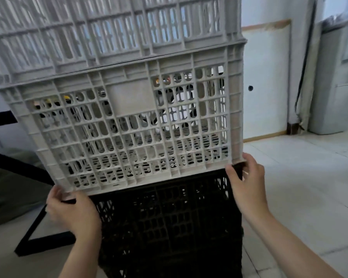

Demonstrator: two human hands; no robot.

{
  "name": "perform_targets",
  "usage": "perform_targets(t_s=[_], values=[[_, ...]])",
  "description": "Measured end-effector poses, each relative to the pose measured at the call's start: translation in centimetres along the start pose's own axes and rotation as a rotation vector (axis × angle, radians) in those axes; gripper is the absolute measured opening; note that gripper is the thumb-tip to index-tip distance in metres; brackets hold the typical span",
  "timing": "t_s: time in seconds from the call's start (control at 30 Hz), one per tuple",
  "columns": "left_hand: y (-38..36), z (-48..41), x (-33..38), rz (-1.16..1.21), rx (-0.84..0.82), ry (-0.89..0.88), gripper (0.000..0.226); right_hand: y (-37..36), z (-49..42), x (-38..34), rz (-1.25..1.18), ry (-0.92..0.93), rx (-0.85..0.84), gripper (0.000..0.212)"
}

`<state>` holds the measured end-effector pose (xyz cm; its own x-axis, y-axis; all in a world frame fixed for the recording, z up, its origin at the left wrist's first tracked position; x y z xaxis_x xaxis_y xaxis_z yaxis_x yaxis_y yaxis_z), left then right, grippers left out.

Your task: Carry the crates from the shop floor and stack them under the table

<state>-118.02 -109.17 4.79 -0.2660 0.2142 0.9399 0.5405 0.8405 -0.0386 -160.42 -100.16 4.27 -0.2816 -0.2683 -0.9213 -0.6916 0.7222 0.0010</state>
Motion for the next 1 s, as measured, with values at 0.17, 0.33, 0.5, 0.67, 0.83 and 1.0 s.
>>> perform_targets(t_s=[0.17, 0.33, 0.5, 0.67, 0.83, 1.0], values=[[-0.3, 1.7, 0.9, 0.039, -0.079, -0.014, 0.061, -0.1, 0.4, -0.7, 0.041, -0.002, -0.001, 0.05], [0.2, 1.9, 1.2, 0.045, -0.064, -0.032, 0.058, 0.2, 0.6, -1.0, 0.049, 0.029, 0.049, 0.038], [-0.5, 2.7, 2.2, 0.079, -0.093, -0.057, 0.063, 0.2, 0.9, -1.3, 0.008, 0.041, 0.086, 0.034], [-1.7, 7.9, 8.7, 0.161, -0.237, -0.457, 0.053, -0.6, 1.7, -2.3, -0.011, -0.024, 0.132, 0.047], [-3.5, 15.8, 14.1, 0.103, -0.412, -0.782, 0.049, -2.5, 5.2, -5.6, 0.359, 0.184, 0.155, 0.074], [-4.4, 17.1, 18.3, 0.049, -0.483, -0.956, 0.038, -7.3, 5.5, -11.8, 0.396, 0.492, -0.166, 0.072]])
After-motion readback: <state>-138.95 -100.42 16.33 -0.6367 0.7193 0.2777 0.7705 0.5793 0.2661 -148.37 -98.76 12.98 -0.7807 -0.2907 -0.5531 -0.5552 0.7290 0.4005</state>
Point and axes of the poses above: each hand's wrist, its own z-axis away from the middle knuckle, its own y-axis out of the back of the hand, x = y × z, the point moved 7 cm from there along -z, towards the middle knuckle, and after that the axes turned 6 degrees about -z, right-handed, at the moved point
